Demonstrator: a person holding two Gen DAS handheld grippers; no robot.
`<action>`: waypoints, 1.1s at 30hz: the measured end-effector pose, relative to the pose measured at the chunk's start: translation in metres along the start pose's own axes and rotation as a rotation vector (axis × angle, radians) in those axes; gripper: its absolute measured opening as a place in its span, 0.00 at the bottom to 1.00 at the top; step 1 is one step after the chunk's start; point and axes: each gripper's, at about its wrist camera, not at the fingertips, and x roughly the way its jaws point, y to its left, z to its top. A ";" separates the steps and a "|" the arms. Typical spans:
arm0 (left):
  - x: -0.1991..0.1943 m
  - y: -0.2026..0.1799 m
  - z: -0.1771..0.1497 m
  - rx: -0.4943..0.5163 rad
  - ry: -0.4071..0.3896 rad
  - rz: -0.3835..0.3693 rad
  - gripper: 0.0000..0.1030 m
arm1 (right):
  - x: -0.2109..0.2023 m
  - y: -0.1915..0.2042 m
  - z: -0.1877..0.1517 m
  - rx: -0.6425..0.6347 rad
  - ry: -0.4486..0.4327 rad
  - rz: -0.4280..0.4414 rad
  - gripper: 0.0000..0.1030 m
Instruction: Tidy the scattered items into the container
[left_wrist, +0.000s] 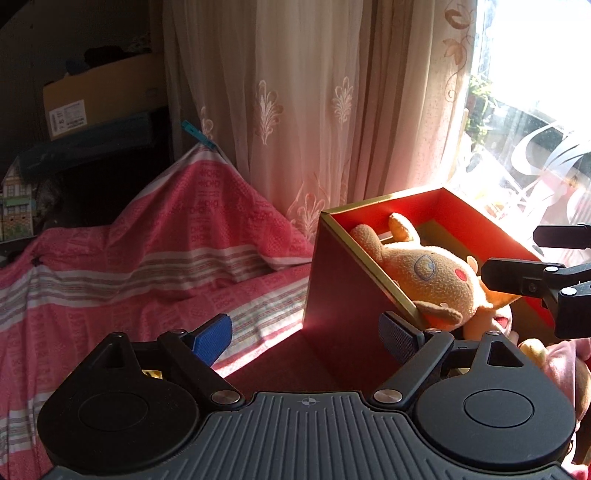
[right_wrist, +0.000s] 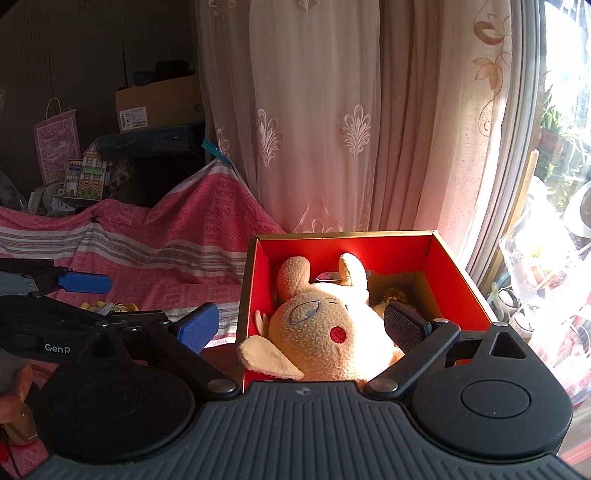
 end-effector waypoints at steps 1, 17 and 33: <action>-0.004 0.007 -0.003 0.001 0.003 0.012 0.91 | -0.002 0.010 0.001 -0.005 -0.004 0.017 0.95; -0.043 0.147 -0.091 -0.087 0.156 0.212 0.92 | 0.013 0.141 -0.025 -0.152 0.062 0.227 0.97; -0.028 0.218 -0.208 -0.200 0.321 0.306 0.74 | 0.072 0.205 -0.096 -0.166 0.303 0.283 0.97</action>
